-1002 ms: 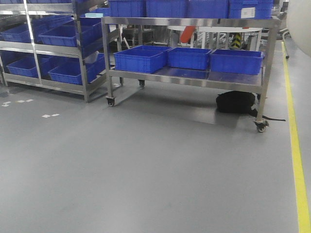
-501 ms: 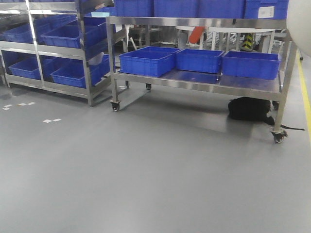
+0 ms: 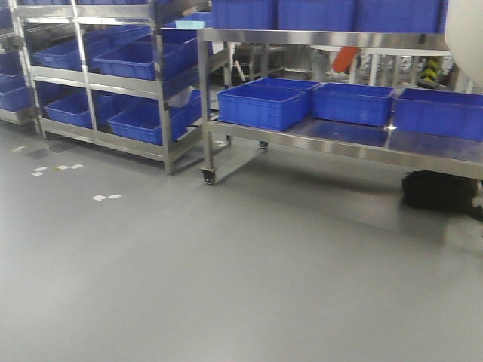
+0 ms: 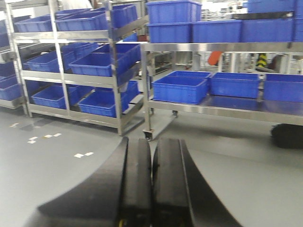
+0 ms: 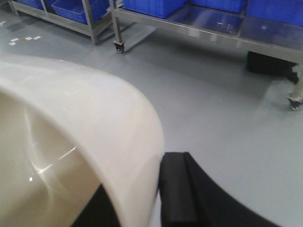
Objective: Move white bin to right shelf second layer
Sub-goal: 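Turn the base past the blue-crate racks toward the windows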
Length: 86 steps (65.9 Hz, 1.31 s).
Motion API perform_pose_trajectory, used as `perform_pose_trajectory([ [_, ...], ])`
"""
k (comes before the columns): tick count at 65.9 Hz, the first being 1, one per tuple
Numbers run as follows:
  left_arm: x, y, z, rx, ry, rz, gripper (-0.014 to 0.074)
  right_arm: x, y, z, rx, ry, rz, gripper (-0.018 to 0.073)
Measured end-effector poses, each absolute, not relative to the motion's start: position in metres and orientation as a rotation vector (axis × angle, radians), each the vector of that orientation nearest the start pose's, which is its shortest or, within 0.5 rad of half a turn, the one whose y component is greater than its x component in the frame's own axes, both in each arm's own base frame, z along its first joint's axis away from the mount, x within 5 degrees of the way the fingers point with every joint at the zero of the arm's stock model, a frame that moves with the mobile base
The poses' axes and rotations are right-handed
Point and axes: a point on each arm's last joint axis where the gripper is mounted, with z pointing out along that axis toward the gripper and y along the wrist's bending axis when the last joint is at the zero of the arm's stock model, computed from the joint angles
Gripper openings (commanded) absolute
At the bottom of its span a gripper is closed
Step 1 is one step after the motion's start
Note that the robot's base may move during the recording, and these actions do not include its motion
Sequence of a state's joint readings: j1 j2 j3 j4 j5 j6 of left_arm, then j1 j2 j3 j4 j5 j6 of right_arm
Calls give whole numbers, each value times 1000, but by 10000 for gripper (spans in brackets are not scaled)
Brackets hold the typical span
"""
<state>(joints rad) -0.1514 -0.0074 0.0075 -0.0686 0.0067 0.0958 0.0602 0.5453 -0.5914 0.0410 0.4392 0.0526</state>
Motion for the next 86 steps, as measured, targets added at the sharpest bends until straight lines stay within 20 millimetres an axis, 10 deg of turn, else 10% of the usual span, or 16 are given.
perform_pose_trajectory([
  [86, 55, -8, 210, 133, 1485, -101, 85, 111, 8, 330, 16, 1880, 119, 24],
])
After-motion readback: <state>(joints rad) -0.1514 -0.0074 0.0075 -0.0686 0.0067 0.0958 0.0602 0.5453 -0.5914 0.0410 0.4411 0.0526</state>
